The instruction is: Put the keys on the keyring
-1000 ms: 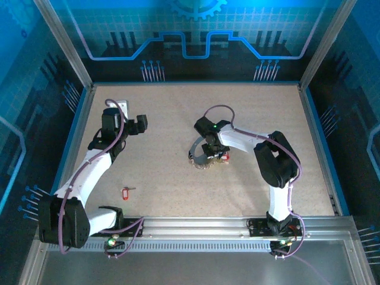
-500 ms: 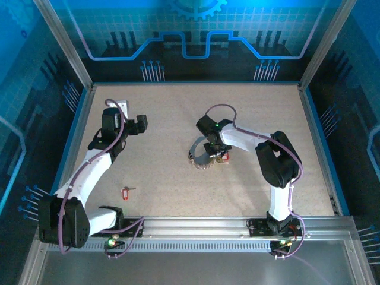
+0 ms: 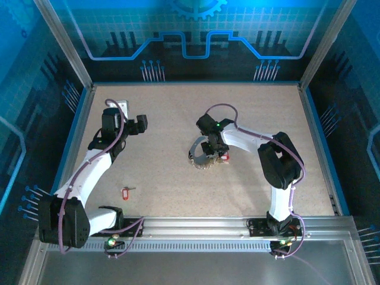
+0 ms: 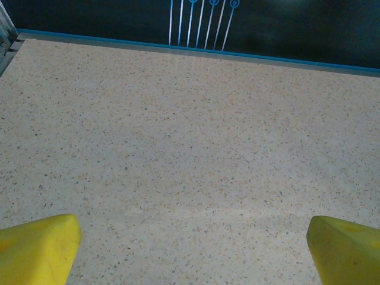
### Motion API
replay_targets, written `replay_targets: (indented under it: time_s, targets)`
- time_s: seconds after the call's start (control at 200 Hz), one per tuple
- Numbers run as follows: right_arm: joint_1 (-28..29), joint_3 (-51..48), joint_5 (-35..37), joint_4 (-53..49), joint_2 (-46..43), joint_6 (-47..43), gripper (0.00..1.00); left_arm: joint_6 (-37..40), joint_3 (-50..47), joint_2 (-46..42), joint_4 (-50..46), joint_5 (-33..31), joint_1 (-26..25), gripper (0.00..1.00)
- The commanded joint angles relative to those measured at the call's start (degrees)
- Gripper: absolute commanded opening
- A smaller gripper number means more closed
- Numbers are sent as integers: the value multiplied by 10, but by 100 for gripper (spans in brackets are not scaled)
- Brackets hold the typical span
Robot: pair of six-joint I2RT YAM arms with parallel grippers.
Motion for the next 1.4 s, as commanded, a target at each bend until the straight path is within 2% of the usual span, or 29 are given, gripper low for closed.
replay_targets:
  time_s: [0.0, 0.395, 0.765, 1.031, 1.121, 1.236, 1.396]
  targets:
    - [4, -15, -13, -1, 9, 17, 21, 4, 14, -7, 1, -6, -4, 99]
    - [4, -27, -5, -8, 19, 25, 22, 6, 14, -7, 0, -7, -5, 99]
    - [4, -25, 0, 0, 14, 13, 18, 4, 14, -6, 0, -6, -5, 99]
    - [-4, -7, -62, 27, 6, -10, 14, 5, 14, -6, -1, -7, -5, 99]
    - [-4, 1, -79, 31, 13, -10, 7, 6, 15, -7, -1, -9, -4, 99]
    - [-4, 5, -108, 40, 16, -9, 6, 7, 15, -8, -1, -9, -4, 99]
    - [-5, 6, -150, 62, 7, -9, 5, 15, 16, -4, 3, 35, -7, 99]
